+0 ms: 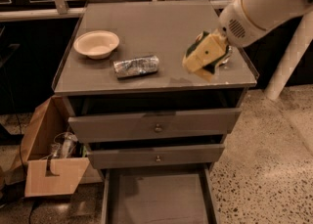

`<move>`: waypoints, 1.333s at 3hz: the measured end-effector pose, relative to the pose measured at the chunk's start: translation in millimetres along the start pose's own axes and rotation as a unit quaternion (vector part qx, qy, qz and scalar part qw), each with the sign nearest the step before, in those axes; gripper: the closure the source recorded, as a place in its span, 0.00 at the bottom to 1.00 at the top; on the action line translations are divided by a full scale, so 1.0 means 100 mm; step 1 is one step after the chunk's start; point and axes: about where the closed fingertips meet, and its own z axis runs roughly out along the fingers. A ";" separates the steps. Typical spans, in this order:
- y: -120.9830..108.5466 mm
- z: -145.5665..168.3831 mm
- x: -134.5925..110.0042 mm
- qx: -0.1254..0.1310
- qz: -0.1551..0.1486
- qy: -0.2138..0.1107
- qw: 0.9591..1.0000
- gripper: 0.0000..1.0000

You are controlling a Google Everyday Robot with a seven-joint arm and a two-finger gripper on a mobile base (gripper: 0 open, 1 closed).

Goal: Place sponge into bottom drawer

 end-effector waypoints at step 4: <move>0.88 0.64 1.22 -0.075 0.114 0.079 0.988 1.00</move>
Offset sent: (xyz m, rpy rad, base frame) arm -0.1206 0.0050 -0.1333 0.0929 0.3260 -0.1113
